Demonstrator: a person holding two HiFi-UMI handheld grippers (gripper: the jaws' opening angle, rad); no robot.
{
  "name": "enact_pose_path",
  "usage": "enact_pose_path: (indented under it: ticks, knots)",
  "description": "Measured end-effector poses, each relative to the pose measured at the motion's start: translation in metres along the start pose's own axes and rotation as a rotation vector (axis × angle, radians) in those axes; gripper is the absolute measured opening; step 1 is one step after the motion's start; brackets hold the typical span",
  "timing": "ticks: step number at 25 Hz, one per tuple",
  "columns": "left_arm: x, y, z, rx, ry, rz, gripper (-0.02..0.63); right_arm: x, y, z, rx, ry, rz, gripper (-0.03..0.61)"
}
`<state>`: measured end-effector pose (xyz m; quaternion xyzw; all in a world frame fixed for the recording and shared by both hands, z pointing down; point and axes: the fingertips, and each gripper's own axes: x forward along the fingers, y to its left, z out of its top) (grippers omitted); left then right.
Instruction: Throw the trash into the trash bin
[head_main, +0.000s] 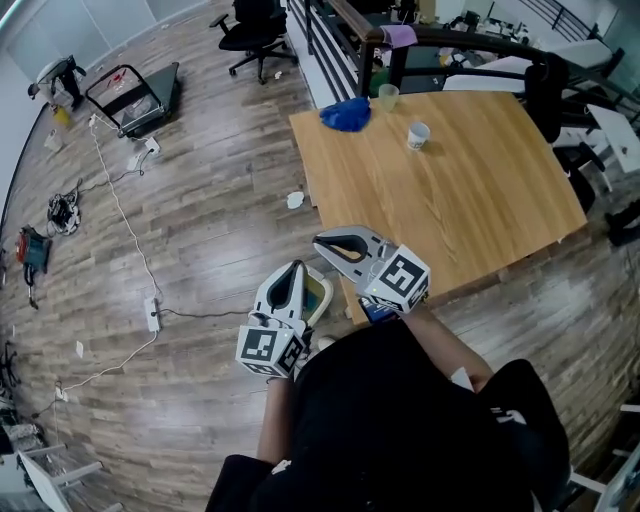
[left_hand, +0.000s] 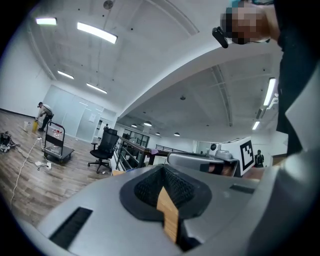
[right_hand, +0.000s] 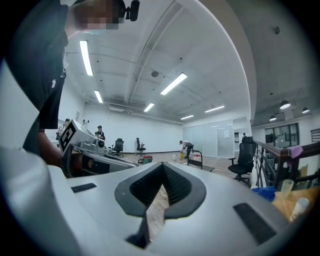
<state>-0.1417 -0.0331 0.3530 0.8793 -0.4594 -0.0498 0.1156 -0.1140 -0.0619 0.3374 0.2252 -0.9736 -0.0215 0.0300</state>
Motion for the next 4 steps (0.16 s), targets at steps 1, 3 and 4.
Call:
enact_pose_path:
  ticks: [1, 3, 4]
  knots:
    - [0.0012, 0.0002, 0.0012, 0.005, 0.0, -0.001, -0.002, -0.002, -0.0006, 0.0007, -0.009, 0.003, -0.005, -0.002]
    - [0.0048, -0.0009, 0.0044, 0.011, 0.0, -0.006, -0.002, -0.0068, -0.0028, 0.0026, -0.019, 0.003, -0.014, -0.002]
    - [0.0067, -0.002, 0.006, 0.013, -0.001, -0.009, -0.002, -0.0094, -0.004, 0.0037, -0.022, 0.002, -0.017, -0.002]
